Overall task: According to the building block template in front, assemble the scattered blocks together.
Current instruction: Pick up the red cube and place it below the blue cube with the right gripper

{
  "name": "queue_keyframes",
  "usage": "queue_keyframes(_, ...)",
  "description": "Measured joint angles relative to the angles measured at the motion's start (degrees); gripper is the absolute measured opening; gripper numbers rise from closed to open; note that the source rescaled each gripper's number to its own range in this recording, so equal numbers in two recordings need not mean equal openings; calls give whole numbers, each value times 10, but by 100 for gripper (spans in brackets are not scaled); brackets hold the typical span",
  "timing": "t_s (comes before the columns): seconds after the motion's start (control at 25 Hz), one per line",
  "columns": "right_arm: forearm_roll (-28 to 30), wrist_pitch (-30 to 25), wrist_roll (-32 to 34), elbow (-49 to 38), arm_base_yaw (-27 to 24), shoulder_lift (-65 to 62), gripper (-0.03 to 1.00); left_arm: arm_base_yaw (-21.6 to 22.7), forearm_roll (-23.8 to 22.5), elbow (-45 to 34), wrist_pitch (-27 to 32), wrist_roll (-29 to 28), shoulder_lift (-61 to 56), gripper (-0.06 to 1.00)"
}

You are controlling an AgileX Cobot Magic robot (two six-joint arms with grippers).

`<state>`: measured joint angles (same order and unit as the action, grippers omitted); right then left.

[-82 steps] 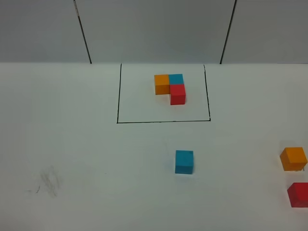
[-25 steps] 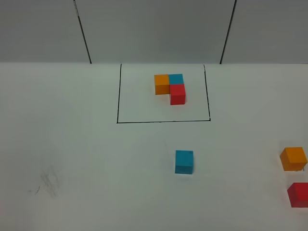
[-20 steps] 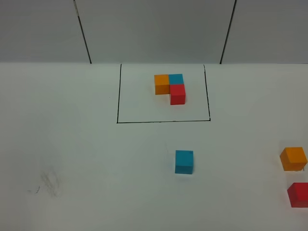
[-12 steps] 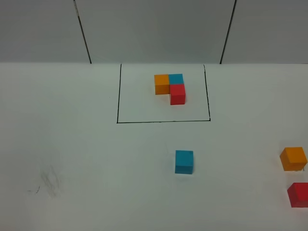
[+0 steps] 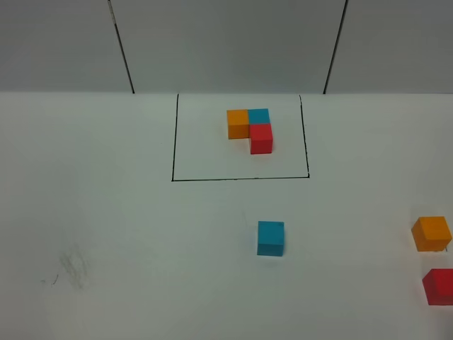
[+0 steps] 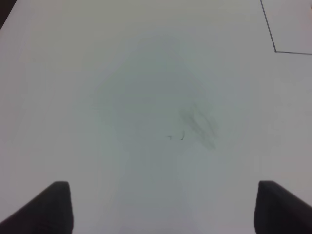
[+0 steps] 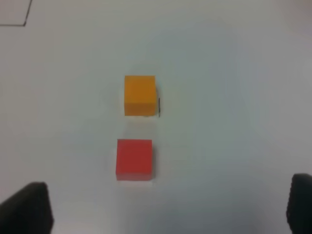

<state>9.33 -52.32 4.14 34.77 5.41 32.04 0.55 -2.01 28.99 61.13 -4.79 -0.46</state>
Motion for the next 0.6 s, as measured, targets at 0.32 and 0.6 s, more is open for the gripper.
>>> queue_keyframes(0.32,13,92,44,1,0,227,94,0,0,0,0,0,0,66)
queue_keyframes(0.6,-22,159,61,1,-9,392,92,0,0,0,0,0,0,66)
